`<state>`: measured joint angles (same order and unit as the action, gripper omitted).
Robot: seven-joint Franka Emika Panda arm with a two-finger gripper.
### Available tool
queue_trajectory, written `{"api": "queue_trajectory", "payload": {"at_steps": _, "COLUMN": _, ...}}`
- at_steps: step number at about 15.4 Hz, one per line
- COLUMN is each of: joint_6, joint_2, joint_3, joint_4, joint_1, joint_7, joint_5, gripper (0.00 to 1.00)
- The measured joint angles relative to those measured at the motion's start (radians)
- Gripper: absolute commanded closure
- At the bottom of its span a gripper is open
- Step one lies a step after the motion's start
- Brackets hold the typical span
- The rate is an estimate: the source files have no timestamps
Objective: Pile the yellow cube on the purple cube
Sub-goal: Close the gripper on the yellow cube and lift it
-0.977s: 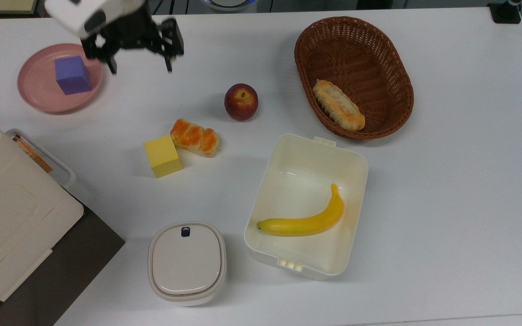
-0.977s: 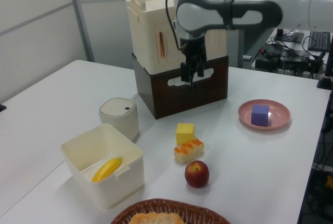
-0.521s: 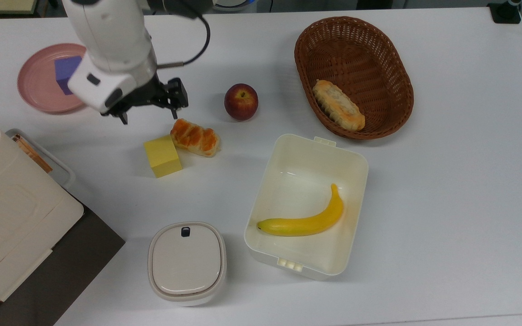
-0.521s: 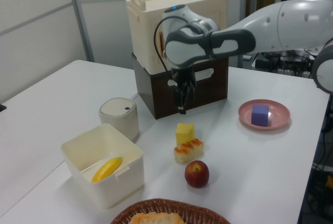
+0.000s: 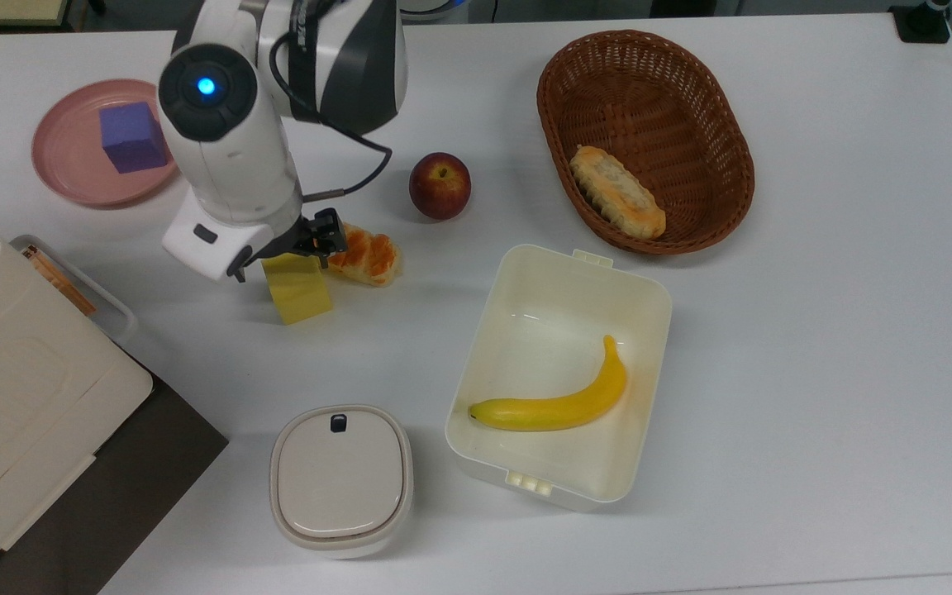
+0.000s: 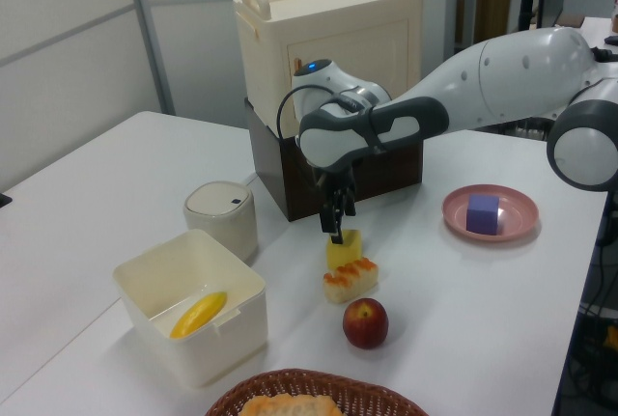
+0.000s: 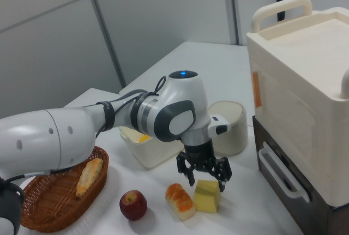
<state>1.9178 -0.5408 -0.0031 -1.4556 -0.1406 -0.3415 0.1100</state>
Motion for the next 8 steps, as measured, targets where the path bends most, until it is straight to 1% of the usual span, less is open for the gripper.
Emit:
{"api": "queue_trajectory", "payload": {"at_steps": 1, "joint_6": 0.001, "joint_2": -0.009, "joint_3": 0.002, "joint_4": -0.001, "joint_1": 0.001, "joint_7": 0.000, "joint_5": 0.017, "gripper": 0.00}}
{"api": "queue_trajectory", "payload": {"at_steps": 2, "joint_6": 0.006, "joint_2": -0.018, "joint_3": 0.004, "joint_4": -0.001, "joint_1": 0.002, "joint_7": 0.000, "joint_5": 0.031, "gripper": 0.09}}
{"api": "queue_trajectory", "payload": {"at_steps": 3, "joint_6": 0.018, "joint_2": -0.026, "joint_3": 0.005, "joint_4": -0.003, "joint_1": 0.006, "joint_7": 0.000, "joint_5": 0.038, "gripper": 0.32}}
{"api": "queue_trajectory", "payload": {"at_steps": 4, "joint_6": 0.031, "joint_2": -0.033, "joint_3": 0.005, "joint_4": -0.006, "joint_1": 0.011, "joint_7": 0.000, "joint_5": 0.041, "gripper": 0.70}}
{"api": "queue_trajectory", "payload": {"at_steps": 5, "joint_6": 0.045, "joint_2": -0.038, "joint_3": 0.005, "joint_4": -0.012, "joint_1": 0.020, "joint_7": 0.000, "joint_5": 0.043, "gripper": 0.93}}
{"api": "queue_trajectory", "payload": {"at_steps": 6, "joint_6": 0.051, "joint_2": -0.038, "joint_3": 0.005, "joint_4": -0.016, "joint_1": 0.028, "joint_7": 0.001, "joint_5": 0.043, "gripper": 0.98}}
{"api": "queue_trajectory", "payload": {"at_steps": 8, "joint_6": 0.051, "joint_2": -0.031, "joint_3": 0.003, "joint_4": -0.011, "joint_1": 0.028, "joint_7": 0.008, "joint_5": 0.043, "gripper": 0.98}}
